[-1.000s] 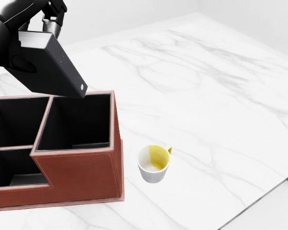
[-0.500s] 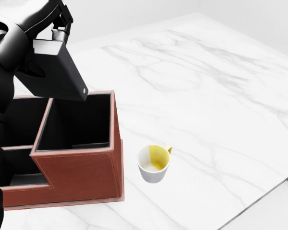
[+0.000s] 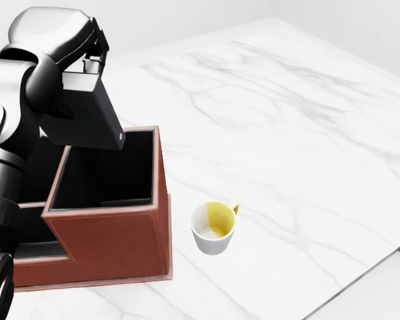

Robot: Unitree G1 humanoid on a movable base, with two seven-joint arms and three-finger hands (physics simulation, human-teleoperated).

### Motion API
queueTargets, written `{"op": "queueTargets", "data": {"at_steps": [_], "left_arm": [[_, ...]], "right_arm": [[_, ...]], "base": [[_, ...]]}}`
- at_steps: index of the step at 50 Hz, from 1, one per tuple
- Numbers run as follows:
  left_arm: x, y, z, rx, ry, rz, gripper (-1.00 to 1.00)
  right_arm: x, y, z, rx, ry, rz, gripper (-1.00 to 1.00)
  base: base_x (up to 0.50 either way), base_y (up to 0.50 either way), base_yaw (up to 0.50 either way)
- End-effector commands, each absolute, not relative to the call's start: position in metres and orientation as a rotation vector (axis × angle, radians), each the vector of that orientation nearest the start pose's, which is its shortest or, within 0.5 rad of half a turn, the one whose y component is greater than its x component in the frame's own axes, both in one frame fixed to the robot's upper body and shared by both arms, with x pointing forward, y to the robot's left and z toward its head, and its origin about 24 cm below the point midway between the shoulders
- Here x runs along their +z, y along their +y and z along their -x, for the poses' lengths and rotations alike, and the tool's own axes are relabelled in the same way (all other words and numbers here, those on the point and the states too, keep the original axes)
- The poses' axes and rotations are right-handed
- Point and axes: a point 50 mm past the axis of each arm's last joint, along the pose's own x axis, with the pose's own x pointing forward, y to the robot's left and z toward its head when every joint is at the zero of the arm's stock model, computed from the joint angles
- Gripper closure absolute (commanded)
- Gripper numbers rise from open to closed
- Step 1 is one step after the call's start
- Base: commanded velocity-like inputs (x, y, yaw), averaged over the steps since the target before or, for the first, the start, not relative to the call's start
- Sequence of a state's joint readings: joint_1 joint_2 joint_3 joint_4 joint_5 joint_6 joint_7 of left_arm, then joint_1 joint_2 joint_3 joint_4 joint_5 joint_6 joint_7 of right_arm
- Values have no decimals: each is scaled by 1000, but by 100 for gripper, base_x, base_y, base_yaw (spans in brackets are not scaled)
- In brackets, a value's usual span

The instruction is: Pick up the book and place it in the right compartment of the caddy.

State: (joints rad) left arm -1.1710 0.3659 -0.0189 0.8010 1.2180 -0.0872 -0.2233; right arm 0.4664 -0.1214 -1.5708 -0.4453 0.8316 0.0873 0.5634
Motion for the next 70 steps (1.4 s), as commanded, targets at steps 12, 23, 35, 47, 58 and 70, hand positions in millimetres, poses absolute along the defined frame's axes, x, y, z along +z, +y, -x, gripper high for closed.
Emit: {"op": "queueTargets", "data": {"at_steps": [12, 23, 35, 47, 58, 70], "left_arm": [[258, 151, -416, 20, -261, -1584, 100], [257, 150, -417, 21, -259, -1595, 100], [256, 145, -418, 12, -266, -1595, 100], [248, 140, -419, -1, -266, -1617, 100], [243, 135, -420, -12, -267, -1626, 100], [241, 128, -420, -15, -283, -1649, 100]], "right_arm": [[185, -371, 35, -742, -499, 214, -100], [184, -372, 35, -743, -497, 215, -100], [184, -372, 35, -743, -497, 215, -100], [184, -372, 35, -744, -499, 215, -100], [184, -372, 35, -744, -500, 214, -100], [185, -372, 35, -742, -501, 214, -100]], "base": [[0, 0, 0], [0, 0, 0], [0, 0, 0], [0, 0, 0], [0, 0, 0], [0, 0, 0]]}}
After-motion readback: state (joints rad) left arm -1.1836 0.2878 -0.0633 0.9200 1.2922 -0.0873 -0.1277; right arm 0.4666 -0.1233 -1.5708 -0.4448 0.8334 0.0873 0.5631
